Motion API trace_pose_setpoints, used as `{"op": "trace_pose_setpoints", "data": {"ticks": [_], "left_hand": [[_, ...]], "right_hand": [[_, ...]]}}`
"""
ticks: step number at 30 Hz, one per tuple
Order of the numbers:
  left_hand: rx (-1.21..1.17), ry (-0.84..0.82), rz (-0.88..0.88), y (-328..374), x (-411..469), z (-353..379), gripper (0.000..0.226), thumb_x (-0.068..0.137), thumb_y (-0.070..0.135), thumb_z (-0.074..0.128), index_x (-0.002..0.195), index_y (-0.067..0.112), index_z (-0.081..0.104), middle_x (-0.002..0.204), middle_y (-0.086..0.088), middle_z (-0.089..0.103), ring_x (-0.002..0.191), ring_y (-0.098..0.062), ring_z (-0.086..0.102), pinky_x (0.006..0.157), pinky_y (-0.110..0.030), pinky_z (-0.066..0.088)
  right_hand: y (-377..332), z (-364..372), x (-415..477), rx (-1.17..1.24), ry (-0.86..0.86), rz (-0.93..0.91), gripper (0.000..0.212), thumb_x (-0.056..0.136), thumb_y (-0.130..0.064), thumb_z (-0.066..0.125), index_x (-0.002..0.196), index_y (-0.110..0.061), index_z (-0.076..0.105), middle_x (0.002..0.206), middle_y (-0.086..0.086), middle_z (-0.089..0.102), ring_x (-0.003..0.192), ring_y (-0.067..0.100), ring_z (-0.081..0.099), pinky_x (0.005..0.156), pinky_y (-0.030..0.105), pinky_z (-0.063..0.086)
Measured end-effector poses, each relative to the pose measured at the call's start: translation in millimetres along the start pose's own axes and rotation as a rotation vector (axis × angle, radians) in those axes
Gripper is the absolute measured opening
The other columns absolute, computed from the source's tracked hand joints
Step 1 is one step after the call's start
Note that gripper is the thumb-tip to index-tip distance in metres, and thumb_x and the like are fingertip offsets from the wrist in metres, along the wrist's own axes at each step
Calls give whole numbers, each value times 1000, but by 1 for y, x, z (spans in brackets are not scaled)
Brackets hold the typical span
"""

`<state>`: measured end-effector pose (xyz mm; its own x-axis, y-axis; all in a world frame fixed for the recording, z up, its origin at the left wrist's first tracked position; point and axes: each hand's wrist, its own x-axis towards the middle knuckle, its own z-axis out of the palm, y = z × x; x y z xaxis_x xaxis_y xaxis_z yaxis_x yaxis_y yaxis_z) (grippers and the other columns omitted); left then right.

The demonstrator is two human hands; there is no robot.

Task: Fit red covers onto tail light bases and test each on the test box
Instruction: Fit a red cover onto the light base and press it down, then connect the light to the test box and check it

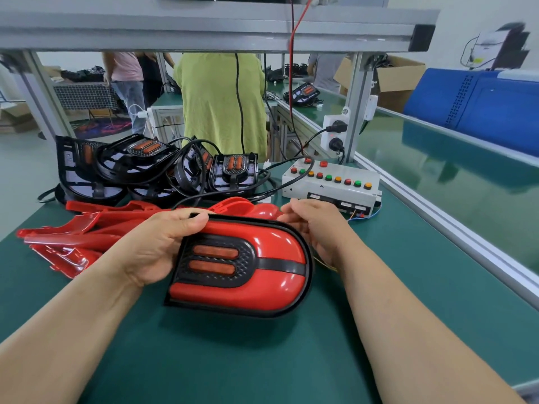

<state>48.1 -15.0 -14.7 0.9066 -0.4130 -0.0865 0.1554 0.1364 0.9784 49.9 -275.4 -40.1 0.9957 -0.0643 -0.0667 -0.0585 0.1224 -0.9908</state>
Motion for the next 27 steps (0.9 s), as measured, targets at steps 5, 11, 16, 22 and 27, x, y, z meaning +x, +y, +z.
{"op": "trace_pose_setpoints", "data": {"ticks": [5, 11, 16, 22, 27], "left_hand": [[-105, 108, 27, 5, 6, -13, 37, 83, 34, 55, 86, 8, 81, 87, -14, 76, 74, -26, 75, 59, -35, 60], [-161, 79, -9, 3, 6, -15, 40, 84, 36, 55, 81, 6, 81, 85, -15, 76, 71, -26, 75, 60, -36, 60], [-75, -45, -77, 1, 5, -7, 36, 86, 25, 55, 103, 1, 76, 98, -25, 73, 81, -36, 74, 66, -44, 60], [-20, -34, -183, -2, 2, -1, 28, 86, 20, 60, 93, -1, 77, 105, -36, 68, 88, -45, 72, 64, -50, 60], [-5, 1, -255, -5, 3, 4, 33, 82, 21, 66, 100, -6, 73, 110, -36, 67, 96, -50, 69, 74, -58, 59]], "right_hand": [[-2, 16, -7, -98, 42, -150, 6, 88, -6, 68, 86, -2, 72, 68, 3, 67, 57, 11, 58, 54, 21, 48], [-22, 47, 3, -377, -46, -293, 20, 88, -10, 64, 78, -26, 70, 74, -12, 67, 77, 12, 61, 67, 16, 47], [-41, 66, 50, -947, 37, -377, 28, 98, -21, 53, 123, -14, 65, 126, 2, 65, 115, 18, 59, 98, 30, 45], [-47, 69, 95, -1474, -215, -212, 67, 92, 9, 37, 150, -25, 40, 153, 8, 41, 130, 29, 48, 98, 36, 46], [-38, 66, 106, -1620, -293, -199, 57, 93, 2, 45, 144, -24, 49, 150, 8, 42, 133, 30, 44, 98, 32, 39]]}}
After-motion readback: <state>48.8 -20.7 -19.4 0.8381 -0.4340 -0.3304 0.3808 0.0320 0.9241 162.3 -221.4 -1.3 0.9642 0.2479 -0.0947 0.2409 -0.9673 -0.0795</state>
